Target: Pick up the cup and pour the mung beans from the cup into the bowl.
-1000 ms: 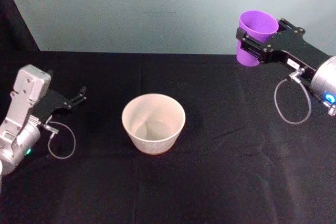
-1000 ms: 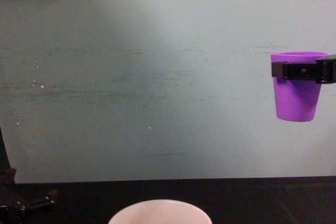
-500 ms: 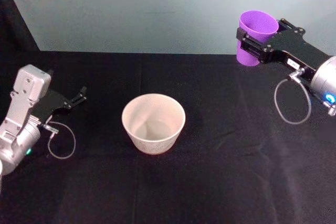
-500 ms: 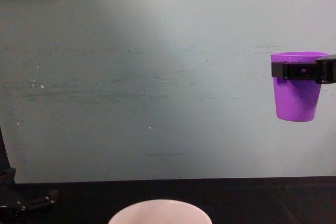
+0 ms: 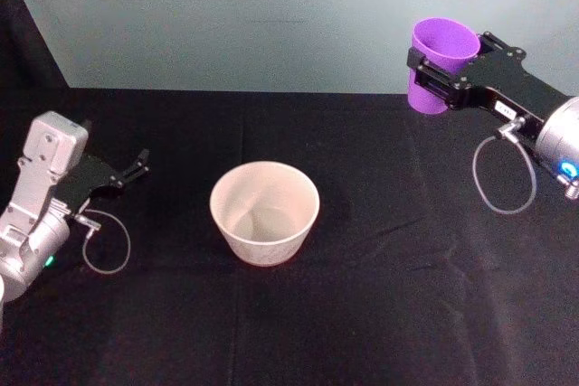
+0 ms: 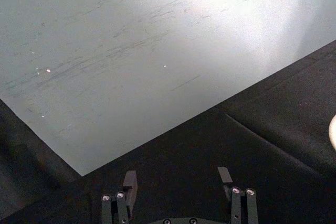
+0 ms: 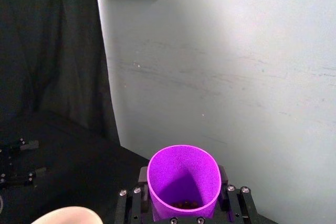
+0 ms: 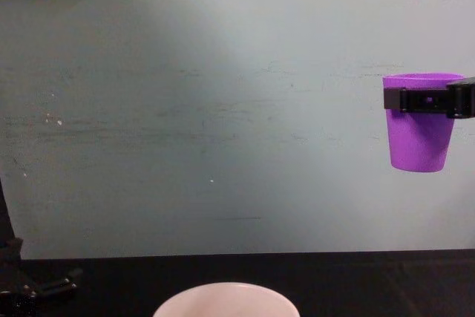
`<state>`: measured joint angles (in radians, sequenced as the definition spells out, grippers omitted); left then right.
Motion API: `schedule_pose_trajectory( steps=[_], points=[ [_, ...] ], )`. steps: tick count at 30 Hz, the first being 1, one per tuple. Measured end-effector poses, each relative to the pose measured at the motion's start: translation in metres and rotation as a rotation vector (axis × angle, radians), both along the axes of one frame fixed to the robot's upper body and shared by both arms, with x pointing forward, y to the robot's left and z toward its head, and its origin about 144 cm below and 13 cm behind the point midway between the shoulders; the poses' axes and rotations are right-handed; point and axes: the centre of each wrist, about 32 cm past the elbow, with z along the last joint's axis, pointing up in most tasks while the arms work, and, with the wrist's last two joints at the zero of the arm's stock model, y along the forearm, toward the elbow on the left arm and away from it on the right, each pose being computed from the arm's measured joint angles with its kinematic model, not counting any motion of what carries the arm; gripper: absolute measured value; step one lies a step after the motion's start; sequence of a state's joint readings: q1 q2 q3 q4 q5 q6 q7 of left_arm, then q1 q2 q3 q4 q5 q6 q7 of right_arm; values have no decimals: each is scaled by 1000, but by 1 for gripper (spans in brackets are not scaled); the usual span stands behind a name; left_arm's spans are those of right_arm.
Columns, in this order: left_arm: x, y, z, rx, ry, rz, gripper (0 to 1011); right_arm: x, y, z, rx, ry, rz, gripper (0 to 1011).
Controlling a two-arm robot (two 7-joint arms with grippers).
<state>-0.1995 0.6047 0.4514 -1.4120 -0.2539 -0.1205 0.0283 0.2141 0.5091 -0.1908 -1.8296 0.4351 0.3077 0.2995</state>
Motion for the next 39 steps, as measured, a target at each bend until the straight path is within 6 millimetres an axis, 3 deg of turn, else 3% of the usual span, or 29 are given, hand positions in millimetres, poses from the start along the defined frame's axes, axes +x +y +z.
schedule_pose_trajectory(
  steps=[39],
  points=[
    [0,0,0,0,0,0,1000,0,0,0,0,0,0,732]
  ],
)
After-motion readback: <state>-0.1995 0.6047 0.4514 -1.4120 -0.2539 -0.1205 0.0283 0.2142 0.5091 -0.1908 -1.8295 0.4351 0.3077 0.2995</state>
